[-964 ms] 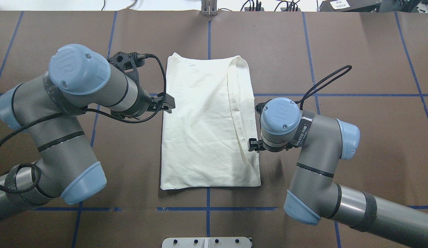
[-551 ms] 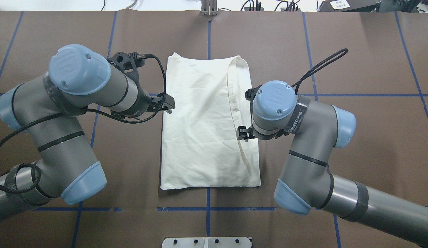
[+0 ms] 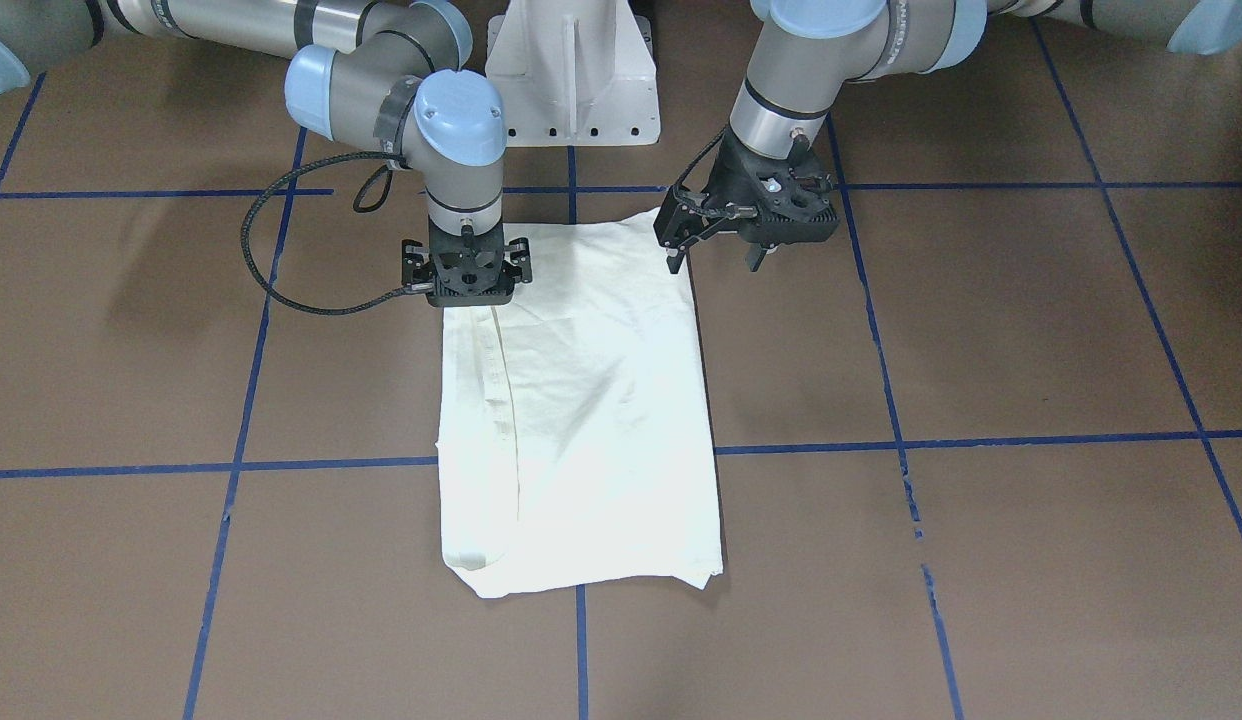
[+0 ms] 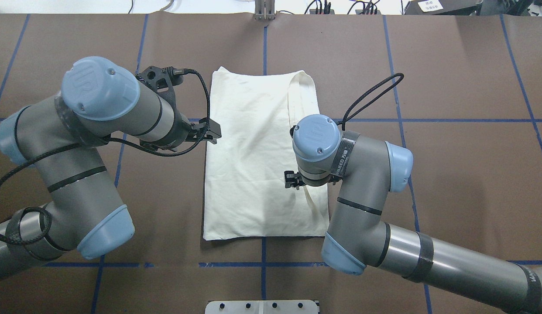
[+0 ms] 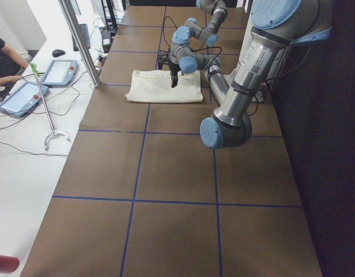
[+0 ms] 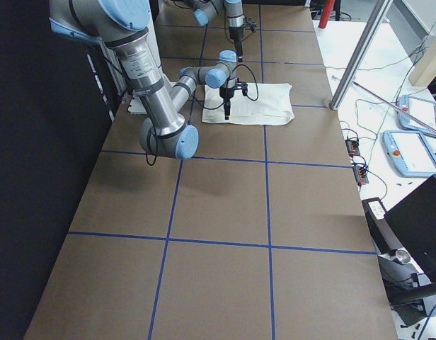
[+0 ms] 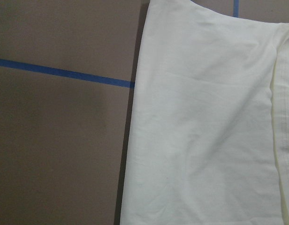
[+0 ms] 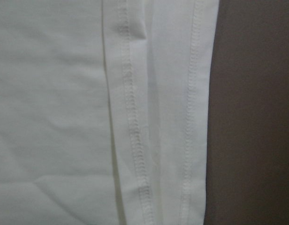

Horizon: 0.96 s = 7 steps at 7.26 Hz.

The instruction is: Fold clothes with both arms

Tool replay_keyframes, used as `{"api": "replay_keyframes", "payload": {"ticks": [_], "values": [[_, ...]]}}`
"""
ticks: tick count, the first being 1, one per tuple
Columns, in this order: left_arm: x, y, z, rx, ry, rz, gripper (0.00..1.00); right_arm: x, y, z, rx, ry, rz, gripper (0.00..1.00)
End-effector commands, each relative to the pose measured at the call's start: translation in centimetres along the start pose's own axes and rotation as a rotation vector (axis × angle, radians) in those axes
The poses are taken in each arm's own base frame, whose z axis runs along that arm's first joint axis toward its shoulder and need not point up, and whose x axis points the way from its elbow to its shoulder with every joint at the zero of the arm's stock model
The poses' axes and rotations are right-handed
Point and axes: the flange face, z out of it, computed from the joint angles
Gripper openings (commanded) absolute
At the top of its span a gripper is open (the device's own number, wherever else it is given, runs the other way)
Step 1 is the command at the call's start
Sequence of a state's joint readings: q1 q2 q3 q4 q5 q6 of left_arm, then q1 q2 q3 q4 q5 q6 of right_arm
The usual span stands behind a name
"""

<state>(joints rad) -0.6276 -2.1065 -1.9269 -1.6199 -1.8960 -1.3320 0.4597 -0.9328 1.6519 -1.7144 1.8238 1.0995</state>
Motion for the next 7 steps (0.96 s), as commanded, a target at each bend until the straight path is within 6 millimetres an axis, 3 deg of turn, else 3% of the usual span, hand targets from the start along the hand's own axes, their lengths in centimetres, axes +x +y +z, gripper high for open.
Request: {"api": "replay_keyframes", "payload": {"ticks": [1, 7], "values": [[0.08, 0.12, -0.31, 0.000, 0.005, -0.001, 1.00, -0.05, 0.45, 1.17, -0.033, 0.009, 0.000, 1.00], [0.18, 0.33, -0.42, -0.010, 0.010, -0.002, 1.00, 0.68, 0.39, 1.33, -0.051, 0.031, 0.012, 1.00]]}}
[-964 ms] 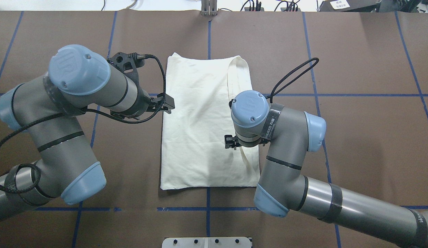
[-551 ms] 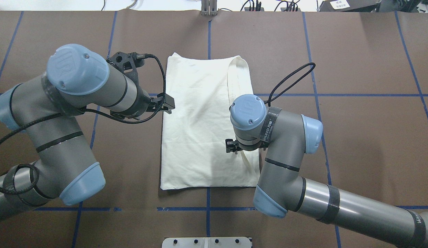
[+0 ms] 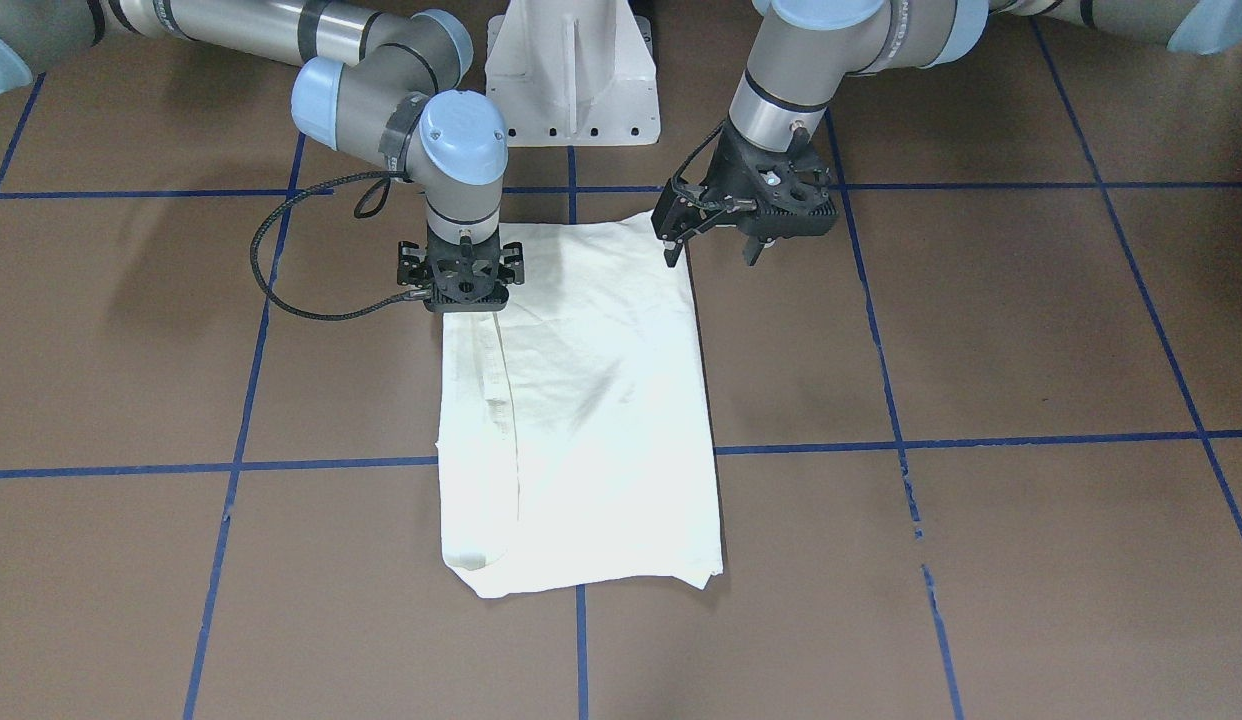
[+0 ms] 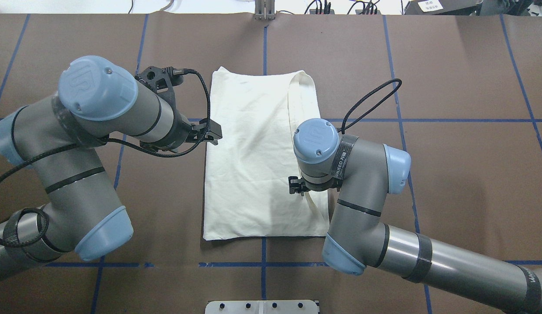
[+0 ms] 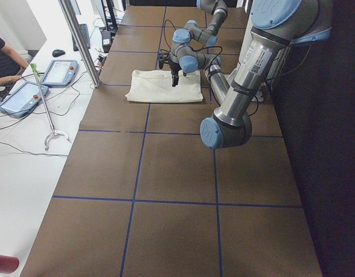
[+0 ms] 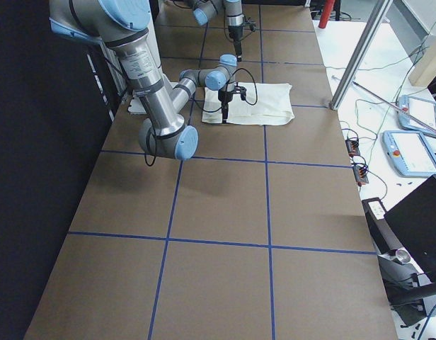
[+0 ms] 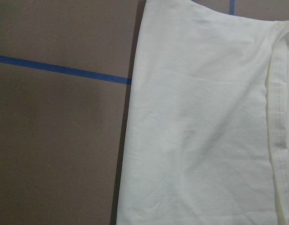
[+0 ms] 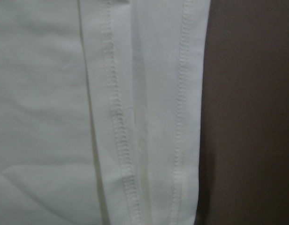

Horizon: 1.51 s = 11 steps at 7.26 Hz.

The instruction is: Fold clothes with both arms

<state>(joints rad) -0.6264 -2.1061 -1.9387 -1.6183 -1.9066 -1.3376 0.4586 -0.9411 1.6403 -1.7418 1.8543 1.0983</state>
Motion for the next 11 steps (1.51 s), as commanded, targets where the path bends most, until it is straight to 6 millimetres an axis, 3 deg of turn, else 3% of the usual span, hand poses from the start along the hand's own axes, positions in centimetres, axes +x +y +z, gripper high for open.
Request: {"api": "replay_keyframes", "payload": {"ticks": [1, 6, 9, 10, 11], "values": [[0.0, 0.0, 0.1, -0.001, -0.003, -0.001, 1.00, 0.4, 0.0, 0.5, -0.006, 0.011, 0.004, 1.00], [0.1, 0.2, 0.3, -0.006, -0.001, 0.002, 1.00, 1.6, -1.2, 0.1, -0.008, 0.014, 0.015, 1.00], [0.2, 0.3, 0.2, -0.005, 0.002, 0.004, 1.00, 6.8, -3.0, 1.5, -0.006, 0.055, 0.009, 1.00], [0.1, 0.3, 0.2, -0.006, 0.000, 0.004, 1.00, 9.1, -4.5, -1.3, 0.025, 0.032, 0.041, 1.00], [0.2, 0.3, 0.2, -0.006, 0.000, 0.004, 1.00, 9.8, -5.2, -4.5, 0.000, -0.013, 0.070, 1.00]]}}
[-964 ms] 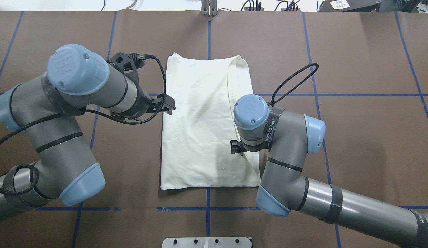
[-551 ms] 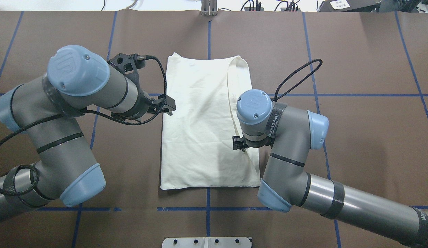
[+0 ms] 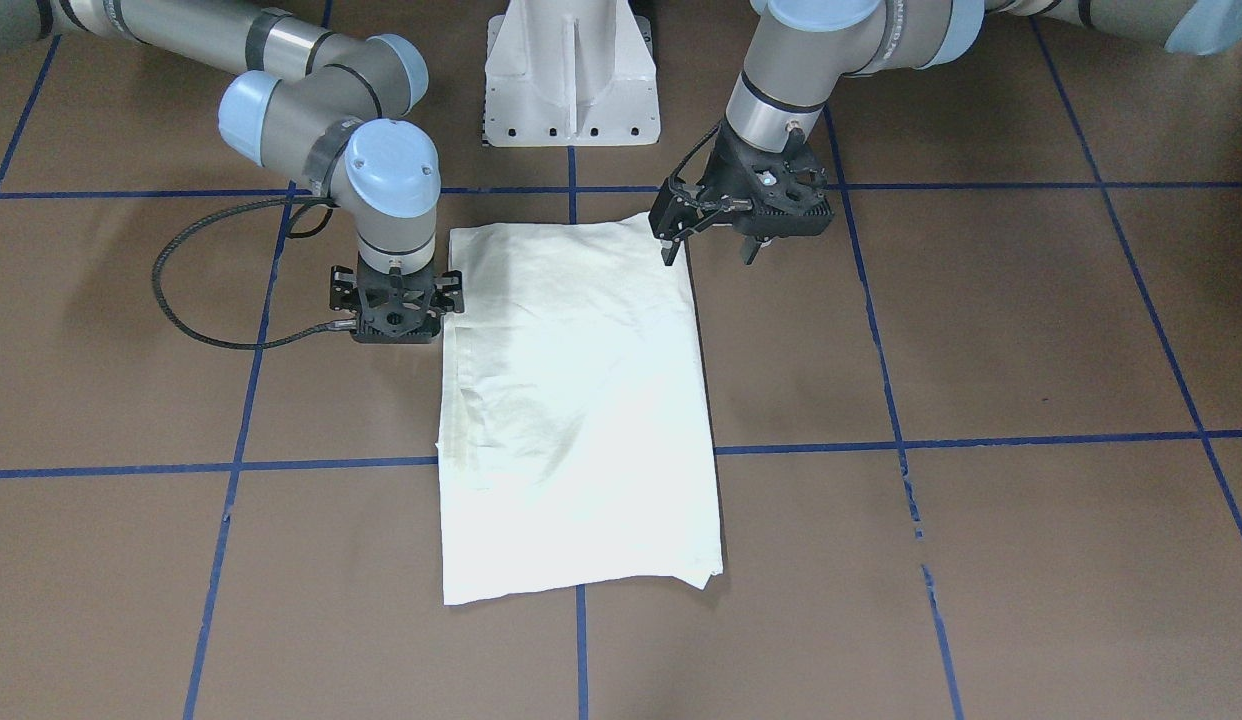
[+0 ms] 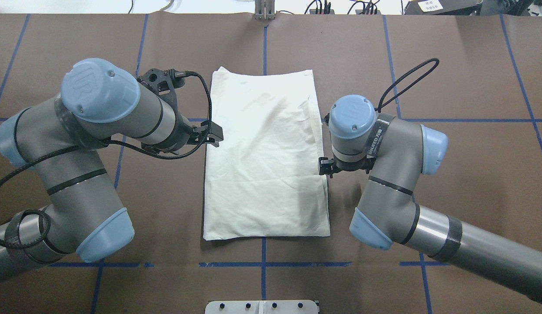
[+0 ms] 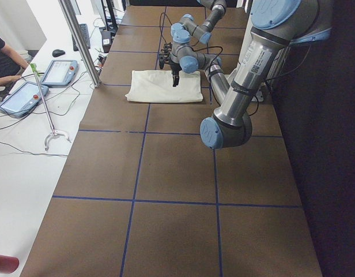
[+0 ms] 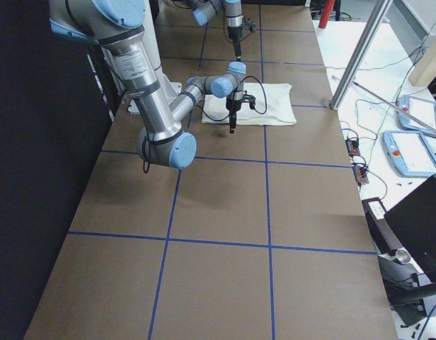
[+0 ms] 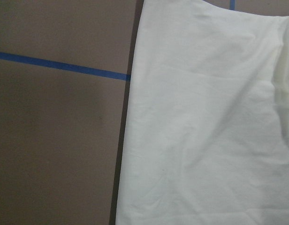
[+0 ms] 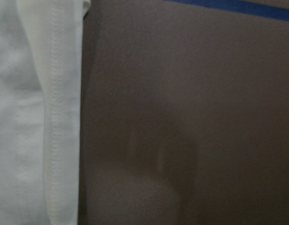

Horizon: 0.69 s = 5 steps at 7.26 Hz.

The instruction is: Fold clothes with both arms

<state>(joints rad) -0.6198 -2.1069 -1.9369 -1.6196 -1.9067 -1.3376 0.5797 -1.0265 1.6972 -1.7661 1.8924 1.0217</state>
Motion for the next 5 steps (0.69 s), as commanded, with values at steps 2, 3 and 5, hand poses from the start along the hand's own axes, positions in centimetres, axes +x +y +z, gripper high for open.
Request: {"api": "replay_keyframes", "payload": {"ticks": [2, 3, 5], "values": [[0.8, 1.9, 0.6, -0.027, 0.010, -0.053, 1.00, 1.1, -0.1, -8.0, 0.035, -0.131, 0.009, 1.00], [1.4, 4.7, 1.9, -0.068, 0.045, -0.130, 1.00, 0.9, 1.1, -11.2, 0.074, -0.193, -0.007, 1.00], [-3.6, 10.3, 5.9, -0.108, 0.107, -0.281, 1.00, 0.7, 2.0, -13.2, 0.087, -0.270, 0.017, 1.00]]}}
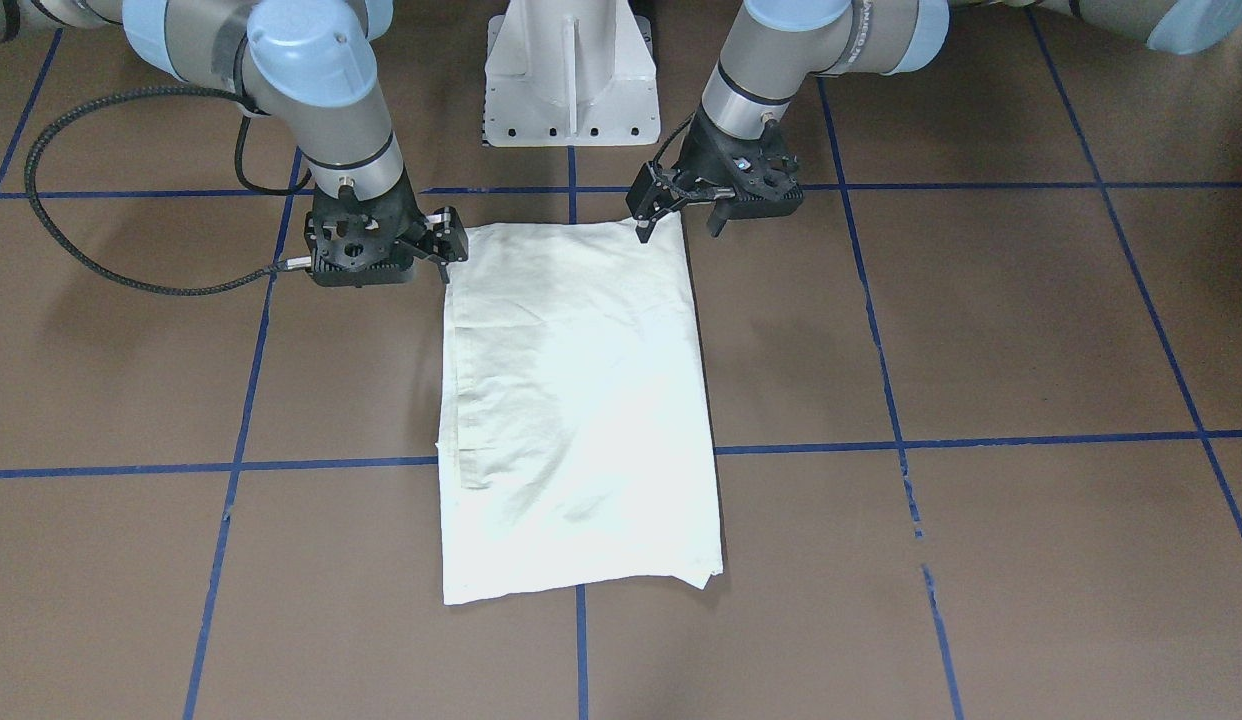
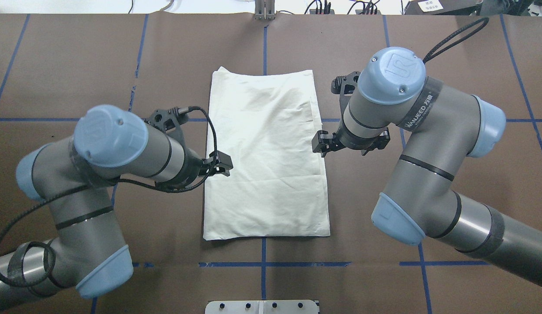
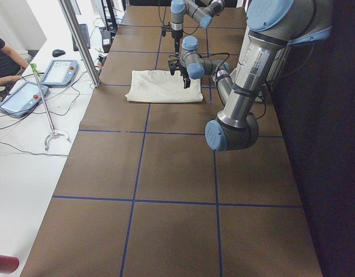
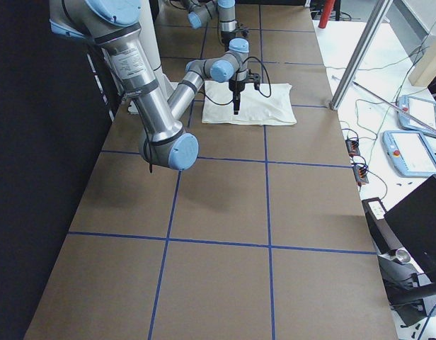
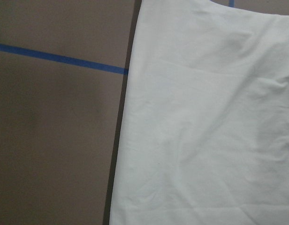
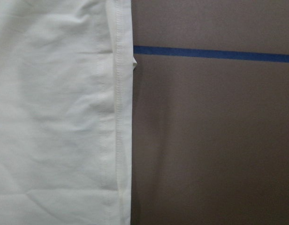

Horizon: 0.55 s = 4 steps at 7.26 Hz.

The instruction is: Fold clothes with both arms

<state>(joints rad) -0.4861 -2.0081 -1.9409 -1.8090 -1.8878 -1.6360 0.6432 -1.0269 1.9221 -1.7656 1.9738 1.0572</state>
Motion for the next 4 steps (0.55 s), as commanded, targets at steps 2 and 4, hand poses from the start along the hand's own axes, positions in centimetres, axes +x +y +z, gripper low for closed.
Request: {"api": "replay_keyframes", "payload": {"ticks": [2, 4], "values": [[-3.9, 8.5, 5.4, -0.005, -0.004, -0.159, 0.92, -0.7, 0.7, -1.5, 0.002, -0.096, 0.029, 1.00], [-4.2, 11.5, 7.5, -0.028, -0.077, -0.164, 0.85, -0.7, 0.7, -1.4, -0.001, -0.094, 0.030, 1.00]]}}
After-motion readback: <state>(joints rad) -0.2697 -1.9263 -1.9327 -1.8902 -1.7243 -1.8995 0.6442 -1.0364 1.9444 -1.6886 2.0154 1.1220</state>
